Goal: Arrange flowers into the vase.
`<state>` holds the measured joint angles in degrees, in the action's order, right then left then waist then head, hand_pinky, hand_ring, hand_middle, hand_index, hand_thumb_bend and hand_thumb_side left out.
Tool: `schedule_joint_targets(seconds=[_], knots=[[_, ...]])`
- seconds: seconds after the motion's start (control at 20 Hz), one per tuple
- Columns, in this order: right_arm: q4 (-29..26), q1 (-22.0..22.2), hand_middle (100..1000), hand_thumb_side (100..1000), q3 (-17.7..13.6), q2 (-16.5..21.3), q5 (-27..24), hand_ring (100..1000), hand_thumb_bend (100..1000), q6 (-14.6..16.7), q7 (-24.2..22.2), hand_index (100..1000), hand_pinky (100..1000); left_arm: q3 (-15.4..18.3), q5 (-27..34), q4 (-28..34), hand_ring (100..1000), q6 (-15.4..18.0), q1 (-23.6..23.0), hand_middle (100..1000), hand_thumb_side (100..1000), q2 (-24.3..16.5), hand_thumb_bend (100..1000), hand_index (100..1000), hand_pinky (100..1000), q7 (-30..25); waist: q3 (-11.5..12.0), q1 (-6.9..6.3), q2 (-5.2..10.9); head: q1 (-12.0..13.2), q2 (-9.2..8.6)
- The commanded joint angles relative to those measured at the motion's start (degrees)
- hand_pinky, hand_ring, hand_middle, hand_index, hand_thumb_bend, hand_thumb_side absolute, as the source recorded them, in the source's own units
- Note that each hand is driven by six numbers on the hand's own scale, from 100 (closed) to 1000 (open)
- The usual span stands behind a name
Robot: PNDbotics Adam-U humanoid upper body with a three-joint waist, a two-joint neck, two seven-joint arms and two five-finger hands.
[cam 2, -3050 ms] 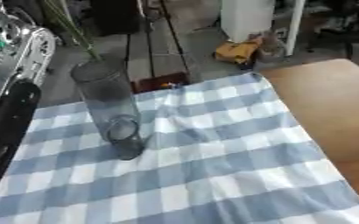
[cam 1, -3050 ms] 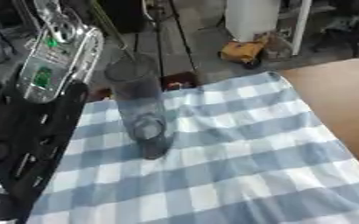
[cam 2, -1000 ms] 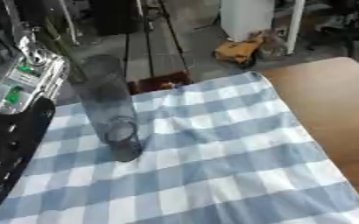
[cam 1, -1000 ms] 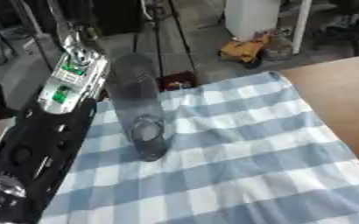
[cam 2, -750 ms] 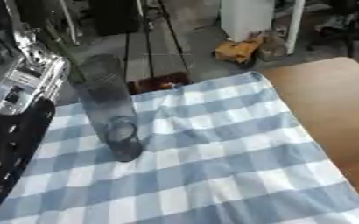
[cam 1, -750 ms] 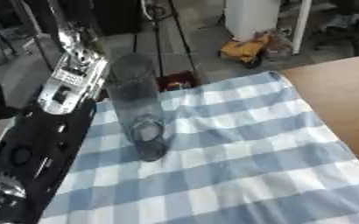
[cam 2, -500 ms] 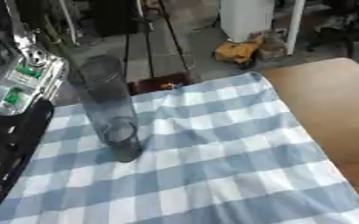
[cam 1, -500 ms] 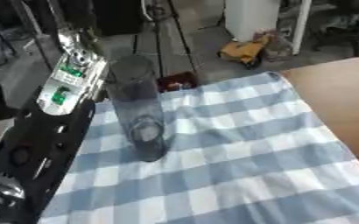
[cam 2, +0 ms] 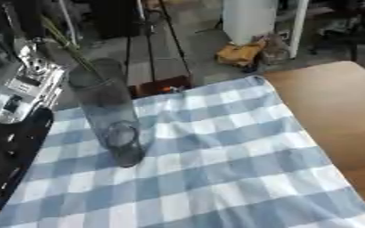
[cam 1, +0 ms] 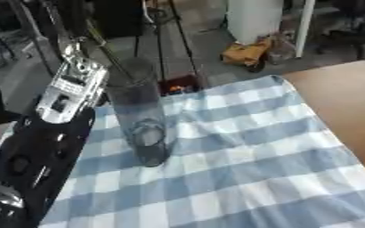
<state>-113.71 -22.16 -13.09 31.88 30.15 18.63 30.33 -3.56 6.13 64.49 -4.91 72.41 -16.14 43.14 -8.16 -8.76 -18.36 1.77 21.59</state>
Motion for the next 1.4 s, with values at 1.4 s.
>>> schedule_joint_targets(seconds=[1.4], knots=[[-0.9, 0.2, 662, 983, -1.0, 0.3, 0.6, 781, 100, -0.6, 1.2, 811, 795, 0.2, -13.8, -0.3, 343, -11.0, -0.2, 388, 942, -3.7, 141, 338, 100, -11.1, 0.8, 0.78, 2.09, -1.2, -0.65]])
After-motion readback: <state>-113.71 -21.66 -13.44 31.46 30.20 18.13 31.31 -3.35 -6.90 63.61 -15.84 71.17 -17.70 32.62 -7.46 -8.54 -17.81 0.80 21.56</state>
